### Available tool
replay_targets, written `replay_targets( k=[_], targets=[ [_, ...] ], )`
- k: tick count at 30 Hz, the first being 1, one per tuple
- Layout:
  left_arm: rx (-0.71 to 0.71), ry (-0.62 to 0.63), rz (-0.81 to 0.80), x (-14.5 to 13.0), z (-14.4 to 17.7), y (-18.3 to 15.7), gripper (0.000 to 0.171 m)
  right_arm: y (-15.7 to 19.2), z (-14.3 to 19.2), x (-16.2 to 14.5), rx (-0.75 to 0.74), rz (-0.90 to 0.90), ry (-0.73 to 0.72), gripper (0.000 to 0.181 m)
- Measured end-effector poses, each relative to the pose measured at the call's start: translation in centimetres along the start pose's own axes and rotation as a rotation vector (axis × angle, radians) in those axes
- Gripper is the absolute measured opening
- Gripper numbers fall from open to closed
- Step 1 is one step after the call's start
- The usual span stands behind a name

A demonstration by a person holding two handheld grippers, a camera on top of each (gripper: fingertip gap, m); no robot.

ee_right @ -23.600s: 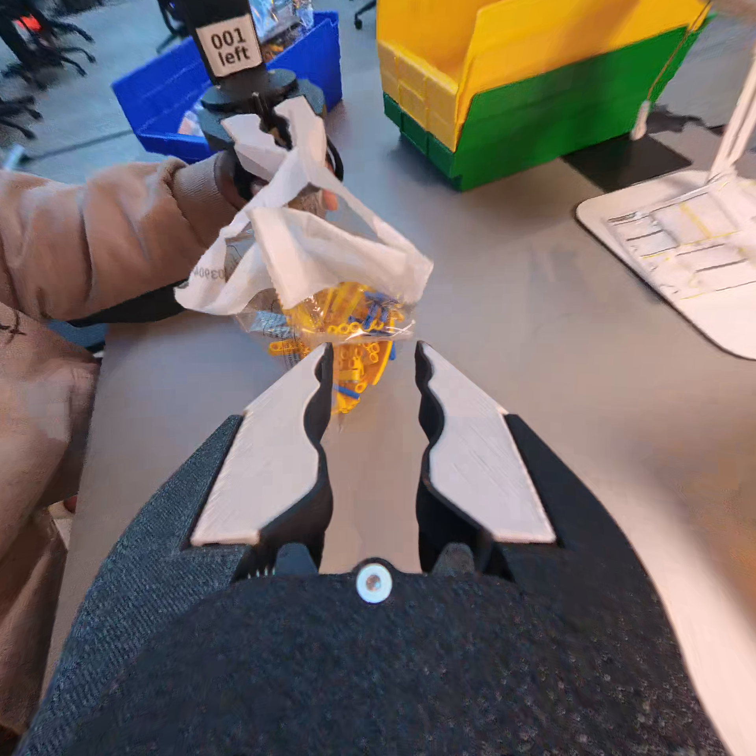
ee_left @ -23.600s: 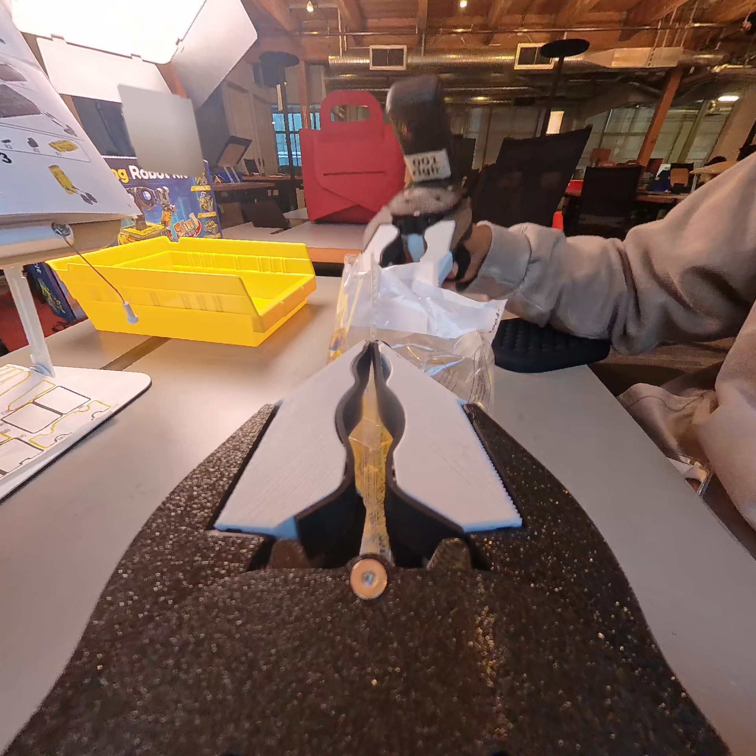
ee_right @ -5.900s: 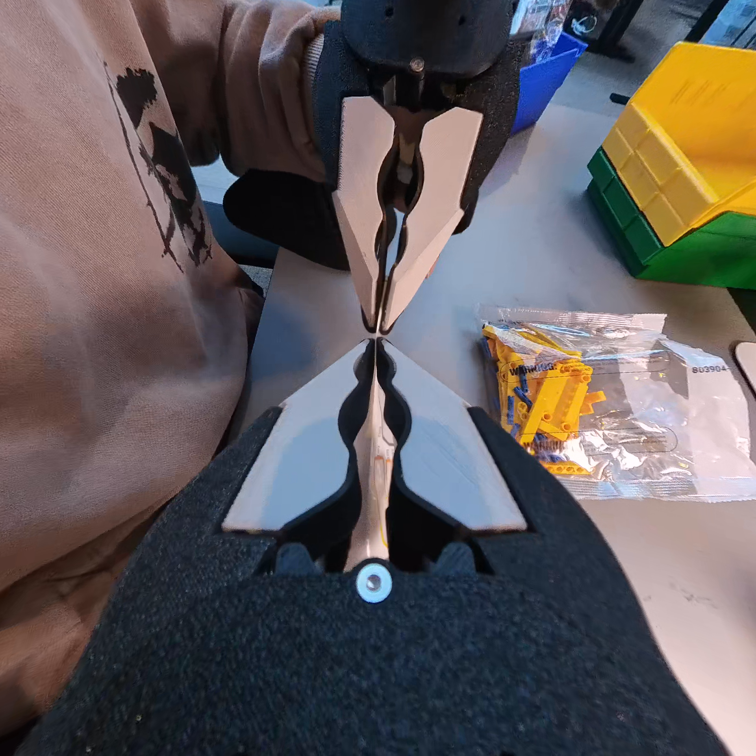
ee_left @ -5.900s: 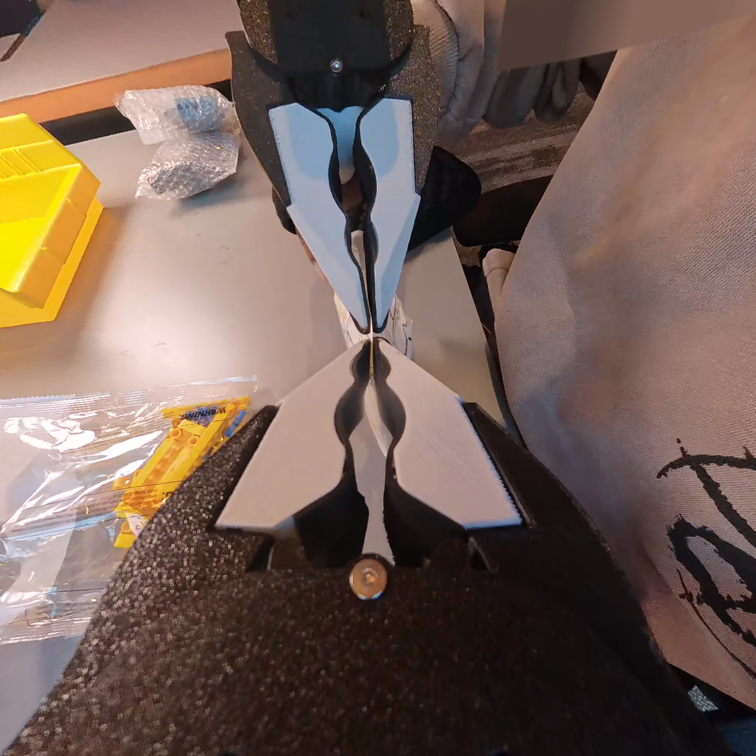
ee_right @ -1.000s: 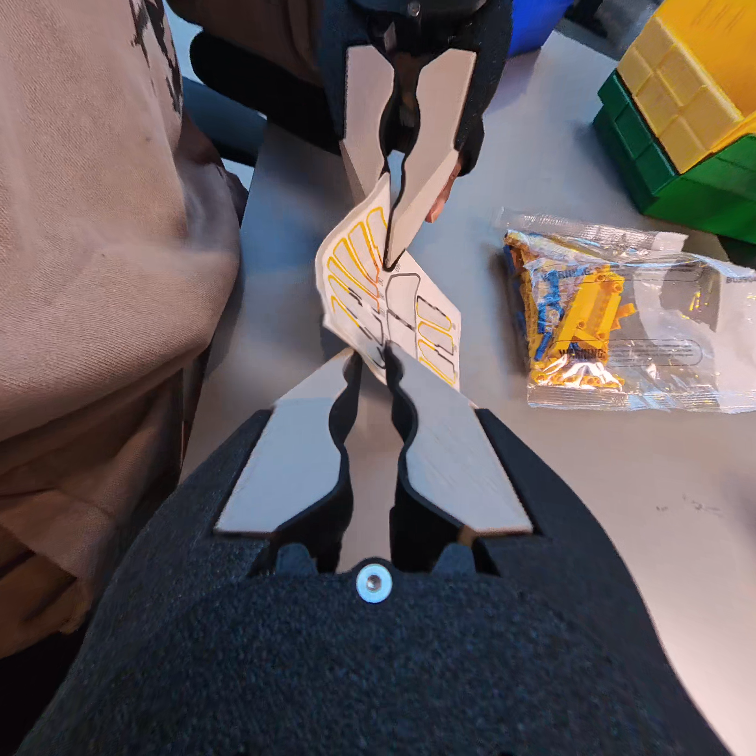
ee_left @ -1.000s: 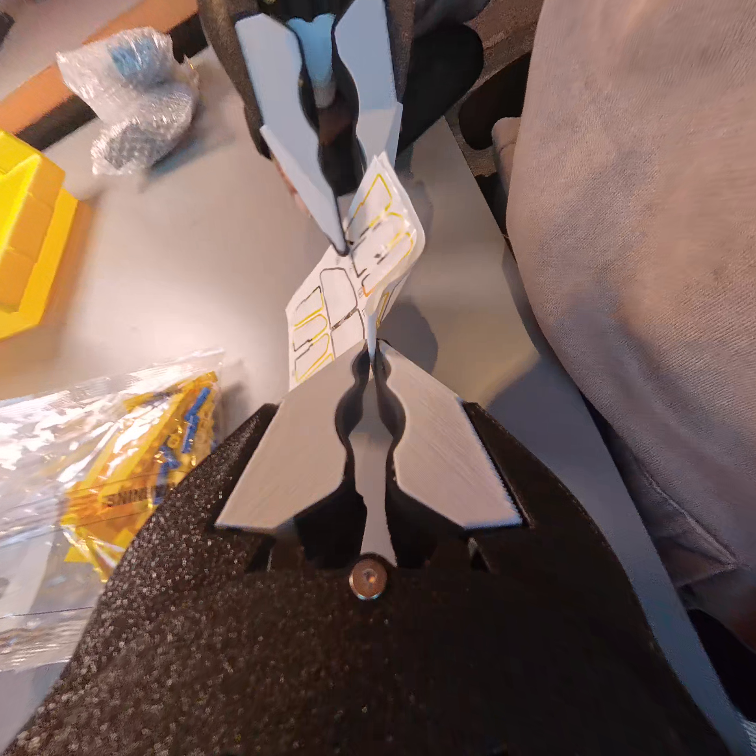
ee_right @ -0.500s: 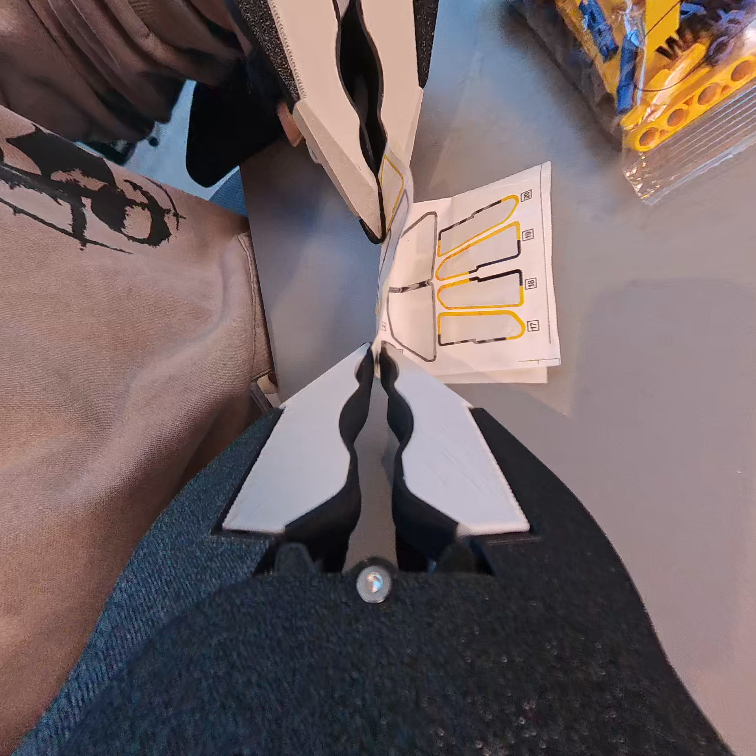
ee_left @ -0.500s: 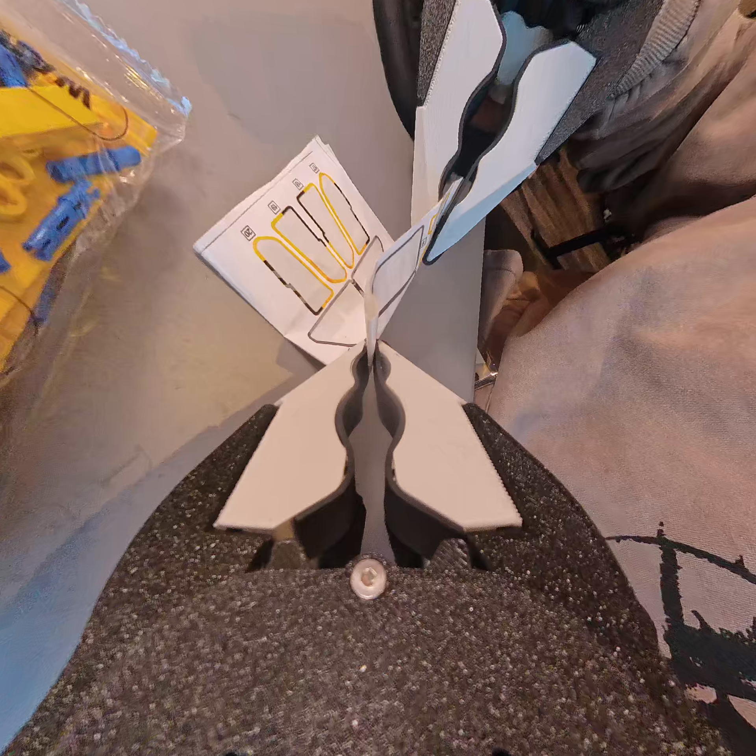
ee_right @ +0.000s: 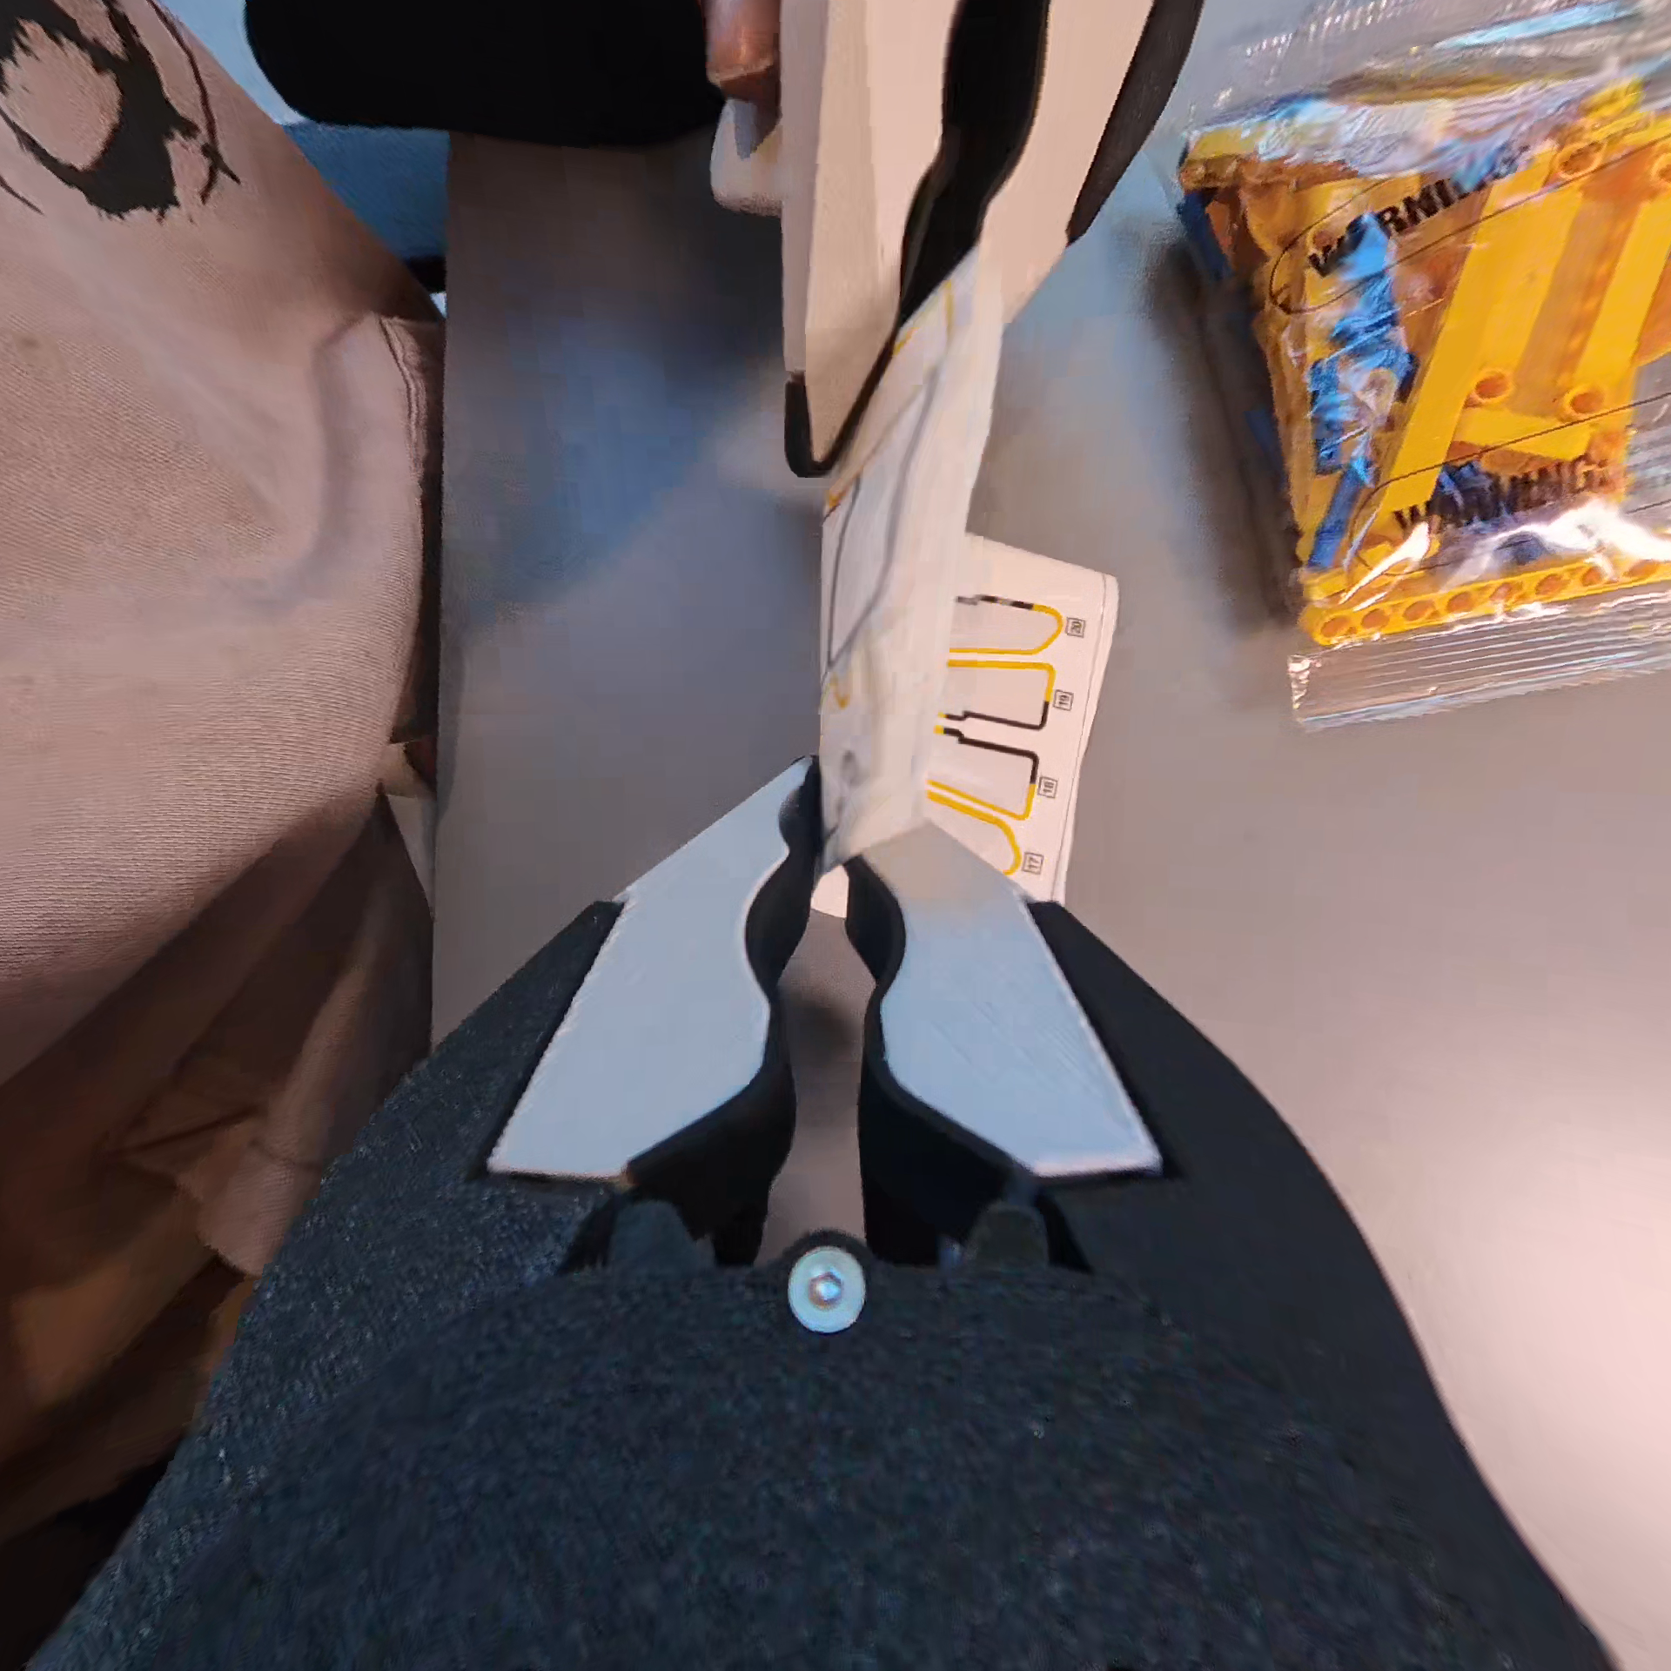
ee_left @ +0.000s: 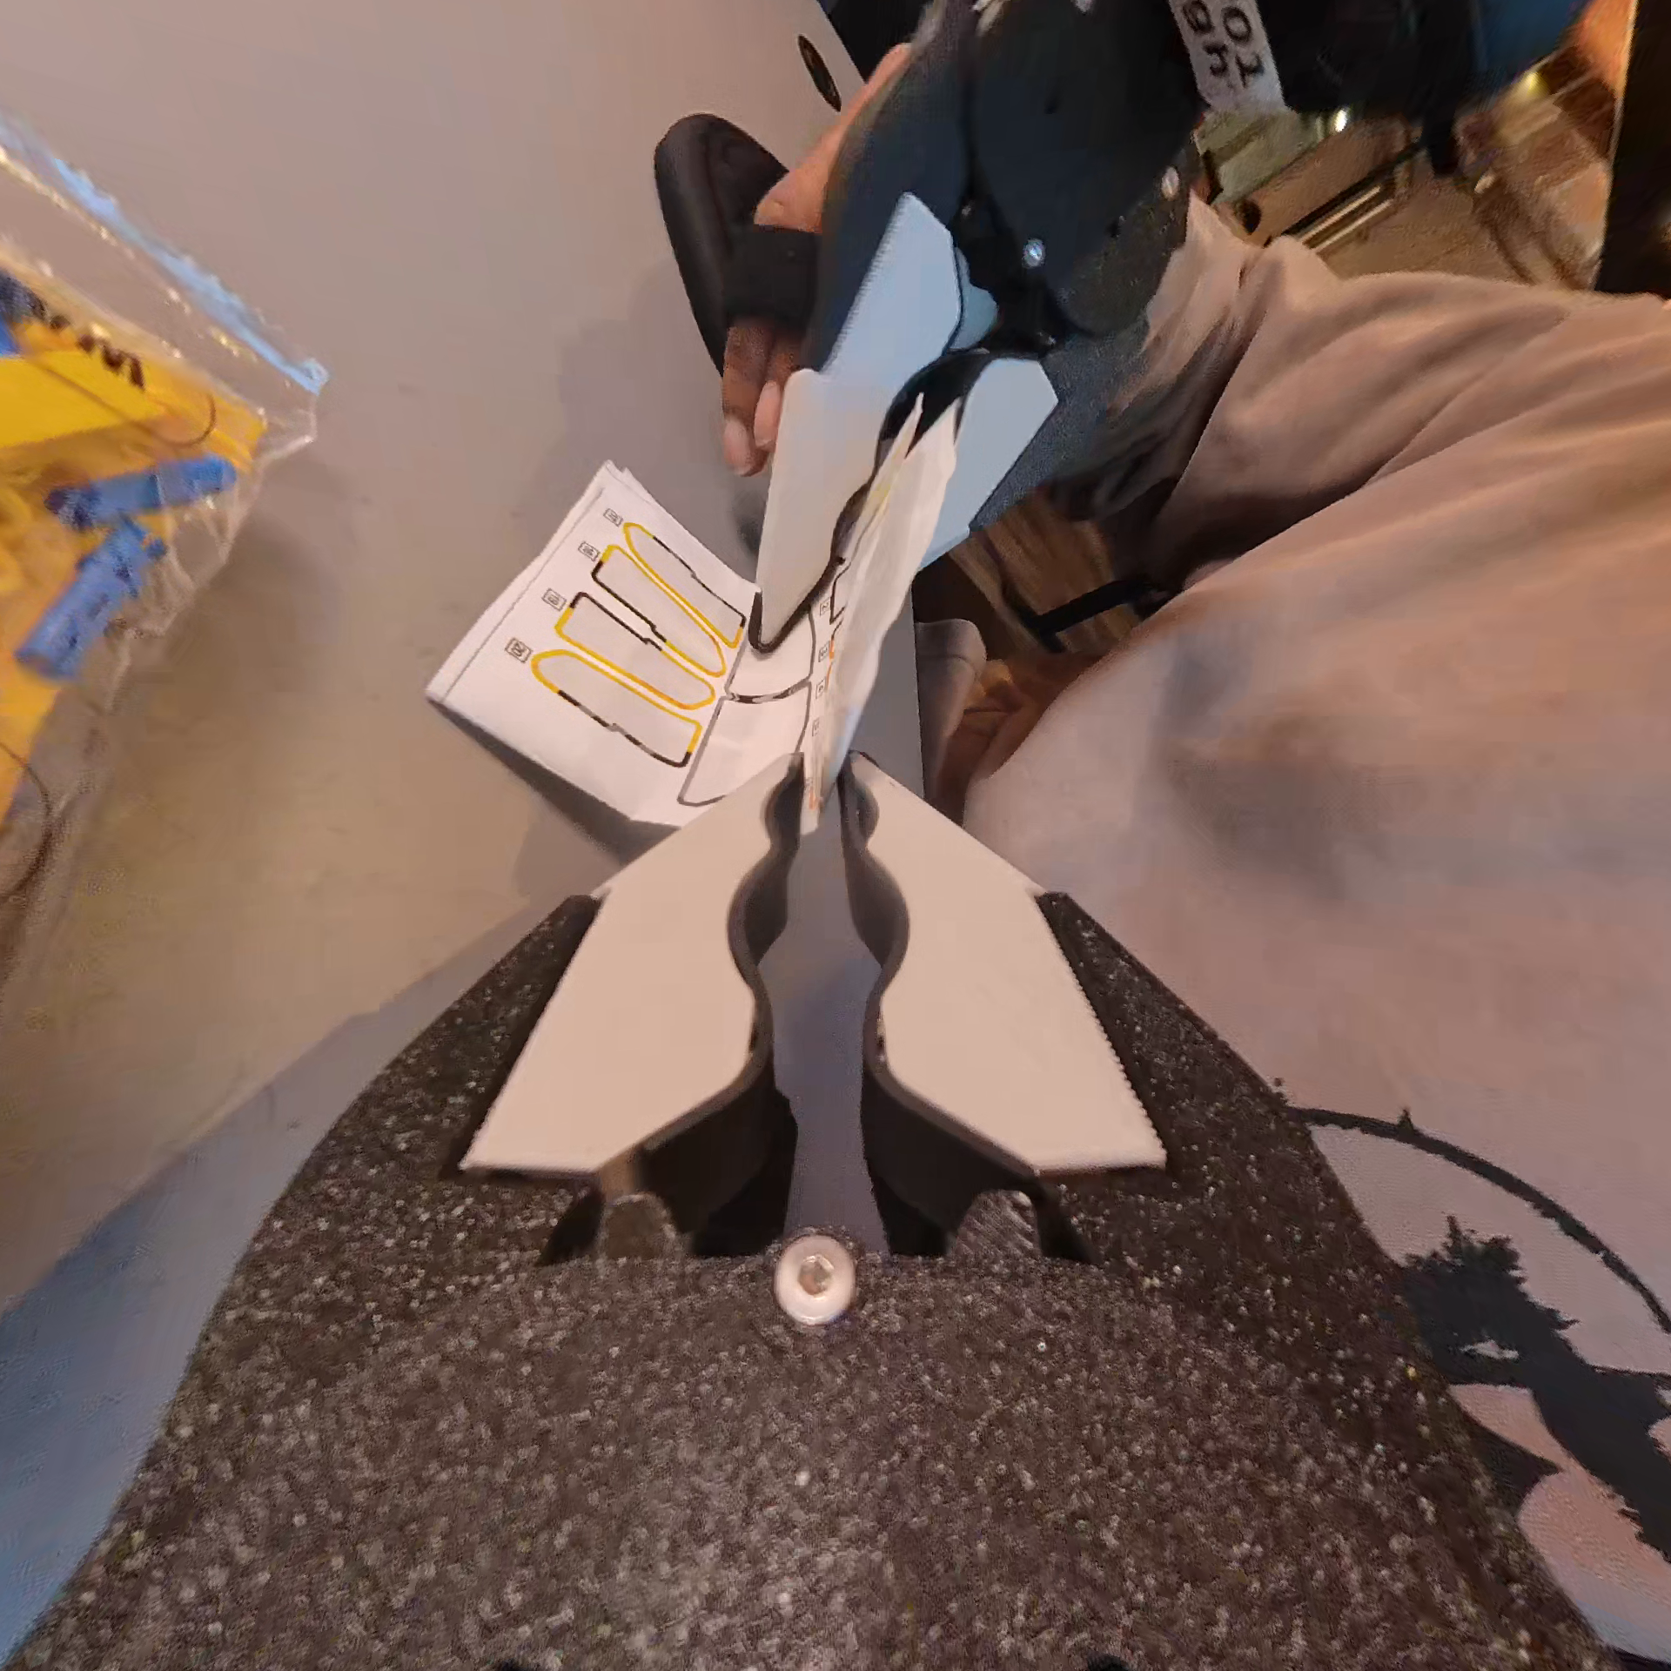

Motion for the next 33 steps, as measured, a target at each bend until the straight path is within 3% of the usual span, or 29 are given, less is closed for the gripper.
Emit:
replay_targets(
  k=[2, 4, 6, 7, 9, 12, 13, 14, 17, 19, 22, 28, 33],
  targets=[
    [0.079, 0.058, -0.117, 0.0, 0.1, -0.3, 0.025, 0.1, 0.1, -0.3, 0.073, -0.082, 0.029, 0.0],
    [0.165, 0.142, -0.214, -0.4, -0.2, 0.0, 0.031, 0.1, 0.2, -0.2, 0.148, -0.177, 0.029, 0.0],
    [0.21, 0.199, -0.278, -0.7, -1.0, 0.3, 0.024, 0.0, 0.4, -0.2, 0.226, -0.271, 0.046, 0.0],
    [0.237, 0.215, -0.29, -0.7, -1.3, 0.7, 0.011, 0.1, 0.3, -0.3, 0.261, -0.301, 0.059, 0.0],
    [0.231, 0.22, -0.227, -0.6, -1.5, 1.3, 0.0, 0.2, 0.1, -0.8, 0.286, -0.329, 0.105, 0.0],
    [0.152, 0.229, -0.043, -0.9, -1.9, 2.1, 0.0, 0.7, -0.2, -1.1, 0.289, -0.293, 0.168, 0.0],
    [0.139, 0.239, -0.006, -1.0, -1.9, 2.3, 0.0, 0.9, -0.2, -1.1, 0.287, -0.277, 0.17, 0.009],
    [0.125, 0.235, 0.025, -0.8, -2.0, 2.3, 0.0, 0.9, 0.0, -0.9, 0.276, -0.273, 0.162, 0.018],
    [0.127, 0.27, 0.079, -0.8, -2.0, 2.6, 0.0, -0.3, 1.0, 0.2, 0.203, -0.316, 0.059, 0.026],
    [0.128, 0.295, 0.1, -0.8, -2.1, 2.7, 0.0, -1.4, 1.8, 0.8, 0.151, -0.345, 0.008, 0.024],
    [0.113, 0.32, 0.131, -0.7, -2.3, 2.9, 0.0, -2.1, 1.7, -0.3, 0.088, -0.354, 0.07, 0.0],
    [0.146, 0.314, 0.106, 0.0, -1.7, 3.0, 0.006, -2.2, 0.3, -2.3, 0.068, -0.414, 0.18, 0.0],
    [0.24, 0.222, 0.026, 1.2, -0.1, 2.7, 0.015, -2.2, 0.3, -2.3, 0.075, -0.414, 0.192, 0.0]
  ],
)
Point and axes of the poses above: each gripper's, where its closed fingertips meet, z back along the fingers, x out of its top, y = z × x across the jaws, the point moved 4 cm from there along z, back along the fingers, and after that the axes turned 15 degrees about -x, right-handed, at the moved point
